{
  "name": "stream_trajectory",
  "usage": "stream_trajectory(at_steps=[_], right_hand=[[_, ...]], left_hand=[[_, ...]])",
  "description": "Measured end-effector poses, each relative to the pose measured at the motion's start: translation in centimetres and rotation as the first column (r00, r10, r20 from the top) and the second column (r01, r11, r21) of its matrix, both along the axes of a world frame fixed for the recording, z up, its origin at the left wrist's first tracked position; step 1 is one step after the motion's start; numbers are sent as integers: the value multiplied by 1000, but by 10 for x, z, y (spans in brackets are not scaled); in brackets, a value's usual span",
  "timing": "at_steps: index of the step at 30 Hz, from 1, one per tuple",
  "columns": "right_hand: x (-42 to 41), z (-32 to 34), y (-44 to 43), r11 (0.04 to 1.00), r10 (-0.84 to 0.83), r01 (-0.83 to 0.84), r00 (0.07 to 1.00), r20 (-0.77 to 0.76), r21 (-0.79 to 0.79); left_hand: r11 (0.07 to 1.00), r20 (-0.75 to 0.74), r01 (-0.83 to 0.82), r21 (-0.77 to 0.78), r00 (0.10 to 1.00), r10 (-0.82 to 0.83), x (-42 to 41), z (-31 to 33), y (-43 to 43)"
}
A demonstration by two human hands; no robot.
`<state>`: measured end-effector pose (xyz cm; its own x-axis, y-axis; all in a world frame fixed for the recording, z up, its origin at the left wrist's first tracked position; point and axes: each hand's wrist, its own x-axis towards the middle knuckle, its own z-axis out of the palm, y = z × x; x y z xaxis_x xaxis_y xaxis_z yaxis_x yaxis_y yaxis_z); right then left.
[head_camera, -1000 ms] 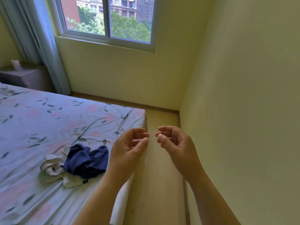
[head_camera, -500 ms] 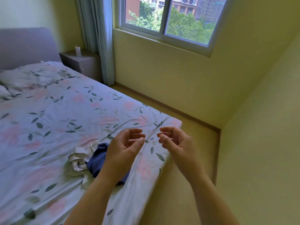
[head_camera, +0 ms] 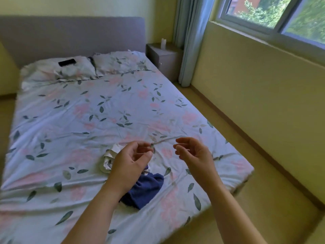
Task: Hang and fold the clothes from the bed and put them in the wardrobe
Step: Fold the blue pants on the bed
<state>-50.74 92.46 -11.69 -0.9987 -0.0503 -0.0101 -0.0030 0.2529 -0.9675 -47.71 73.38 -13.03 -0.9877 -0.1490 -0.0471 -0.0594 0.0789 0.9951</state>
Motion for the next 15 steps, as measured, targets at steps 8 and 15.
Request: stream_trajectory(at_steps=[8, 15], right_hand=[[-74, -43, 15, 969, 233, -243, 959, 158, 46], [-85, -85, -2, 926, 317, -354, 917, 243, 127]], left_hand=[[958, 113, -283, -55, 951, 288, -31, -36, 11], [924, 259, -364, -119, 887, 382, -33, -97, -19]])
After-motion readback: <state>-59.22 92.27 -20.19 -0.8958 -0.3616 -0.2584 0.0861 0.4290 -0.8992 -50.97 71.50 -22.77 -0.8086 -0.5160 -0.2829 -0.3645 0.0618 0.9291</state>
